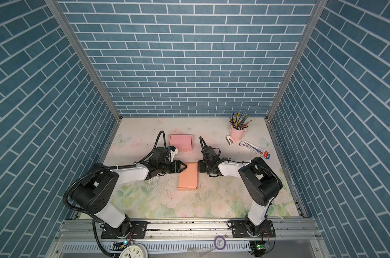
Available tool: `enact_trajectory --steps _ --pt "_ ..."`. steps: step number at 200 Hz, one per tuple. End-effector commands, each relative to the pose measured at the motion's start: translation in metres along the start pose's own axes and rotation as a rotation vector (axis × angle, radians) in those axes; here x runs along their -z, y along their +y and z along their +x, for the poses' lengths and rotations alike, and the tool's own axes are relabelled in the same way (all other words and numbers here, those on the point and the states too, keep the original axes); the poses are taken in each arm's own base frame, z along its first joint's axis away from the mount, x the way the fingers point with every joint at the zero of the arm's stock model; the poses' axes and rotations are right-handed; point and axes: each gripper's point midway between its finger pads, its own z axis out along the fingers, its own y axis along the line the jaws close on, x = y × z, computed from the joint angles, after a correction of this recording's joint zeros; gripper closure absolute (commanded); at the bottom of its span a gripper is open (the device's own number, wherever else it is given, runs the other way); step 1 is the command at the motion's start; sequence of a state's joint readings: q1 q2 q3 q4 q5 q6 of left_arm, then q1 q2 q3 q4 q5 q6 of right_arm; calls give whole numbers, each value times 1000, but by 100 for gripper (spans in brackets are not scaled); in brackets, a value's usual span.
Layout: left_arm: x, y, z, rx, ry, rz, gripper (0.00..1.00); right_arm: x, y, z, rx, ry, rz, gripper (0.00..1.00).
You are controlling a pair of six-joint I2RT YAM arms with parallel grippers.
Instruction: Fold the paper box
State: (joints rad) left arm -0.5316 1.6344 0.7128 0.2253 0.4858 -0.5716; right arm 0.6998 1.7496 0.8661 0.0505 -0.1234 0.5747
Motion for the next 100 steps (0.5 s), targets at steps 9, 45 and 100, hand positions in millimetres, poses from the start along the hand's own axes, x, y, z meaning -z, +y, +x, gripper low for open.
enact_trajectory --steps 9,45,100 --pt "-2 -15 -9 -28 -25 33 40 -5 13 4 26 28 -23 80" --pt "-2 -16 -9 -26 -27 35 40 -3 23 2 46 22 -52 80" --pt "-3 -23 -9 -29 -28 50 40 -4 45 -2 86 12 -143 80"
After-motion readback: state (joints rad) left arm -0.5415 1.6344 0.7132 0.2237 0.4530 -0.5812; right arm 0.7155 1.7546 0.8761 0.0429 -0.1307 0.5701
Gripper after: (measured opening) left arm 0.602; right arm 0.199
